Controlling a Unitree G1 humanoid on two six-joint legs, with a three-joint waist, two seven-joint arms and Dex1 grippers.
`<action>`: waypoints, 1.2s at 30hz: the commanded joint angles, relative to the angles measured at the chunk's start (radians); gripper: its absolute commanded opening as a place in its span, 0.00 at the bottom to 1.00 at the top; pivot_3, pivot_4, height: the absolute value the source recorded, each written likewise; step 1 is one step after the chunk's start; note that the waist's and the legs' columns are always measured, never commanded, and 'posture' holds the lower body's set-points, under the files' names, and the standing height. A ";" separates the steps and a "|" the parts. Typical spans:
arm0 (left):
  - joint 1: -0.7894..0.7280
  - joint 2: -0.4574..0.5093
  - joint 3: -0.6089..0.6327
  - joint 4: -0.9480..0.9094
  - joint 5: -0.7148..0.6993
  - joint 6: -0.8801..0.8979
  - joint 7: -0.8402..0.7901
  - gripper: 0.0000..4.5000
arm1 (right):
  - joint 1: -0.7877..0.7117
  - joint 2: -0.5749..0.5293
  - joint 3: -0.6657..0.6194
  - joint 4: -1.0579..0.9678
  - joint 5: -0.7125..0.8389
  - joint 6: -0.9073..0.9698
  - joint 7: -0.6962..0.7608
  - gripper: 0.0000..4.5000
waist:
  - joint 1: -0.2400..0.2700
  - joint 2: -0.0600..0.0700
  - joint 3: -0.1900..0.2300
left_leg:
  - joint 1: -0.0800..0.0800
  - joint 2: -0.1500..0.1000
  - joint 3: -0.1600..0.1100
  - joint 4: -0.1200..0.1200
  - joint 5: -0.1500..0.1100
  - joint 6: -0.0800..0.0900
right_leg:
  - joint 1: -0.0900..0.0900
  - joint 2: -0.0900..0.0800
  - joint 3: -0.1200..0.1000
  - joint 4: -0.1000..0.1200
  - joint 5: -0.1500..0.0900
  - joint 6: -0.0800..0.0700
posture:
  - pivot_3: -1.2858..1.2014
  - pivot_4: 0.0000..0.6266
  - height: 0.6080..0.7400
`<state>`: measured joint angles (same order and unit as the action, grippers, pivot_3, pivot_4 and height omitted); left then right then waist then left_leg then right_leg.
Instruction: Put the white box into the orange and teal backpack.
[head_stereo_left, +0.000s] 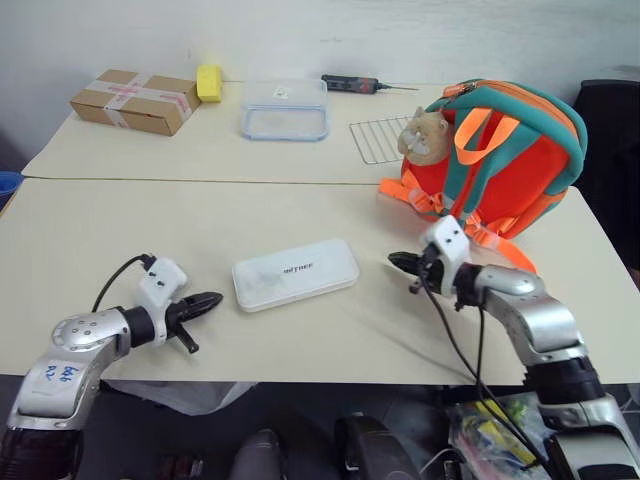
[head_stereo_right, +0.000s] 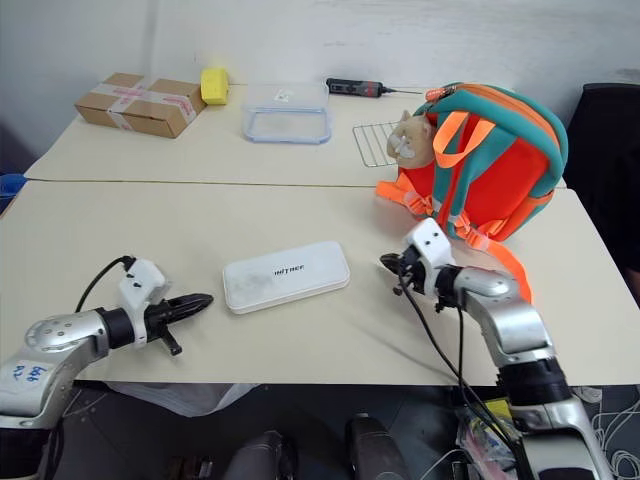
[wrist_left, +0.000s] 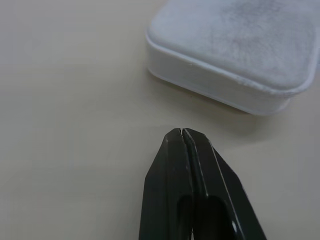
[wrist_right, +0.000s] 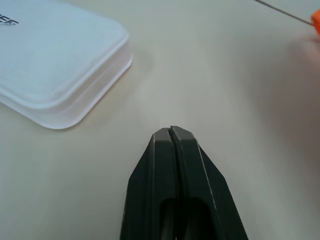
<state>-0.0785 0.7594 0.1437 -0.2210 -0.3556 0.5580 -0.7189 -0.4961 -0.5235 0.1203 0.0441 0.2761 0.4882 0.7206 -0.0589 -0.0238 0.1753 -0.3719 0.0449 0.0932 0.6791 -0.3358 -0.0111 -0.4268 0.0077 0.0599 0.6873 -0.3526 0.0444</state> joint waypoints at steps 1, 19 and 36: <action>-0.046 -0.009 0.009 0.008 -0.002 0.007 0.010 0.00 | -0.042 0.036 0.016 0.012 -0.030 -0.029 -0.009 0.00 | 0.000 0.000 0.000 | 0.000 0.000 0.000 0.000 0.000 0.000 | 0.000 0.000 0.000 0.000 0.000 0.000 | 0.52 0.24 1.00; -0.306 -0.115 -0.101 0.281 0.043 -0.067 -0.079 0.00 | 0.187 0.003 -0.058 -0.345 0.032 0.172 -0.017 0.00 | 0.003 0.000 0.000 | 0.000 0.000 -0.001 0.002 0.000 0.000 | 0.000 0.000 -0.001 0.002 0.000 0.000 | 0.52 0.24 1.00; -0.645 -0.026 0.046 0.625 -0.301 0.737 -0.217 0.97 | 0.201 -0.016 -0.069 -0.291 -0.016 0.104 -0.047 0.00 | 0.005 -0.001 0.000 | -0.001 0.000 -0.001 0.004 0.000 -0.001 | -0.001 0.000 -0.002 0.003 0.000 0.000 | 0.52 0.24 1.00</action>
<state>-0.7026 0.7329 0.1967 0.3833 -0.6615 1.2718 -0.9519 -0.2983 -0.5351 0.0688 -0.2237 0.2549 0.6111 0.6717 -0.0543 -0.0243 0.1750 -0.3731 0.0445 0.0920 0.6828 -0.3354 -0.0120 -0.4278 0.0075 0.0582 0.6907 -0.3526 0.0443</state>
